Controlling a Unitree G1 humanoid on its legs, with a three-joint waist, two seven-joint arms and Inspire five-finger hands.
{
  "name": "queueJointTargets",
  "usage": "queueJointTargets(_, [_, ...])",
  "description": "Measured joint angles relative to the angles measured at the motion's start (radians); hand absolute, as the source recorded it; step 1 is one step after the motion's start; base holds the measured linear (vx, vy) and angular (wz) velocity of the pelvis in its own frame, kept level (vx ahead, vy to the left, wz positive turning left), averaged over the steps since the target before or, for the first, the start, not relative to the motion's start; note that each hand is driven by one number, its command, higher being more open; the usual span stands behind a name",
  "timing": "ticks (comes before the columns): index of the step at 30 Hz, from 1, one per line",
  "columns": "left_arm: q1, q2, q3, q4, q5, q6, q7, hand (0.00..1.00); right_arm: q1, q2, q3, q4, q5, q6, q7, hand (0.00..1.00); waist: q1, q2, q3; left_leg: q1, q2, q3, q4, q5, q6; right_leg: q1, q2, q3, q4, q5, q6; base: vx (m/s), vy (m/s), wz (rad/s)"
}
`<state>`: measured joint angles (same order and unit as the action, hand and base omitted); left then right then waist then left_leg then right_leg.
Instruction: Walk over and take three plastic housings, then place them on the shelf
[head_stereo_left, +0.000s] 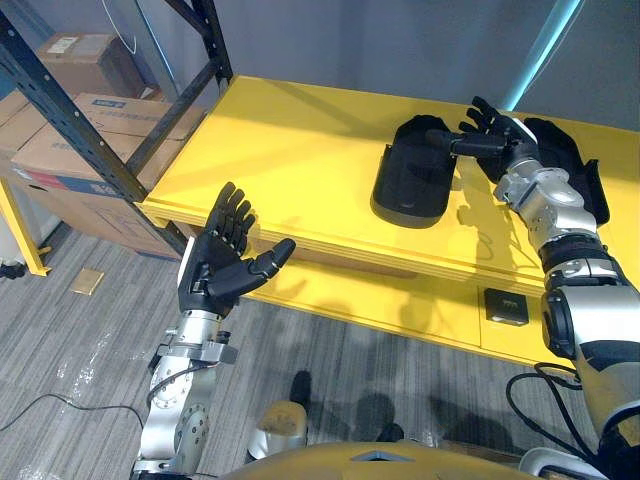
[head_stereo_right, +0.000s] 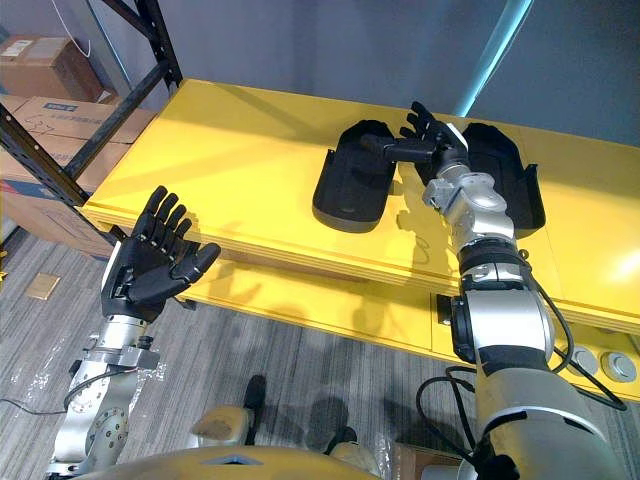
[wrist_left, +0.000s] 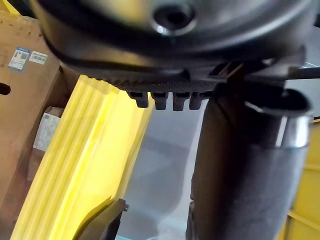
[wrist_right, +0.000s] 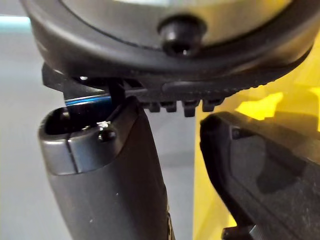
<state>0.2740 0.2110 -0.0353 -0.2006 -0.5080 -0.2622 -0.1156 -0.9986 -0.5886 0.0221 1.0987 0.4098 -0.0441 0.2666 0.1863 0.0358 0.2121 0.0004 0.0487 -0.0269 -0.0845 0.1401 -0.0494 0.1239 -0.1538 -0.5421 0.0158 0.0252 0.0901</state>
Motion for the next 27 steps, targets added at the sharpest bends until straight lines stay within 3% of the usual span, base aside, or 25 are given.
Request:
queueJointTargets(4, [0.004,0.002,-0.018,0.000,0.000,-0.023,0.026,1.00,0.015,-0.002,0.007,-0.132,-0.014,-0.073,-0.167,1.00,-0.003,0.000,0.007,0.006,0.002,0.015,0.000,-0.001,-0.001,-0.003,-0.001,0.013,-0.001,0.000,0.000,0.00,-0.012,-0.10])
queueJointTargets(6, [0.006,0.001,-0.018,0.000,0.000,-0.026,0.029,1.00,0.129,-0.007,-0.024,-0.421,-0.015,-0.132,-0.237,1.00,-0.013,0.000,0.007,0.011,0.001,0.025,0.000,-0.006,0.000,-0.003,-0.003,0.023,-0.001,0.000,0.001,0.03,-0.009,-0.13])
queueJointTargets(9, [0.010,-0.006,0.000,0.000,0.000,-0.026,0.029,1.00,0.316,-0.004,-0.056,-0.800,-0.057,-0.192,-0.272,1.00,-0.032,-0.001,0.007,0.019,0.000,0.052,0.000,-0.017,0.000,-0.010,-0.006,0.048,-0.001,0.000,0.001,0.03,0.001,-0.23])
queueJointTargets(13, [0.013,-0.017,0.025,-0.023,0.002,-0.036,0.029,1.00,0.591,0.098,-0.078,-1.105,-0.215,-0.209,-0.277,1.00,-0.078,-0.014,0.006,0.039,0.002,0.088,-0.004,-0.031,-0.001,-0.011,-0.013,0.083,-0.001,0.000,0.001,0.02,0.004,-0.26])
queueJointTargets(19, [0.009,-0.028,0.009,-0.126,0.013,-0.046,0.027,1.00,0.886,0.197,-0.012,-1.175,-0.470,-0.181,-0.283,1.00,-0.118,-0.033,-0.006,0.044,0.007,0.126,-0.004,-0.055,-0.008,-0.018,-0.011,0.112,-0.009,0.003,0.007,-0.01,-0.007,-0.20])
queueJointTargets(27, [0.076,-0.038,0.013,-0.126,0.045,-0.044,0.064,1.00,0.989,0.235,0.069,-1.187,-0.720,-0.191,-0.378,1.00,-0.122,-0.047,-0.056,0.047,0.014,0.144,-0.001,-0.059,-0.009,-0.022,-0.002,0.135,-0.019,0.005,0.007,0.03,-0.025,-0.06])
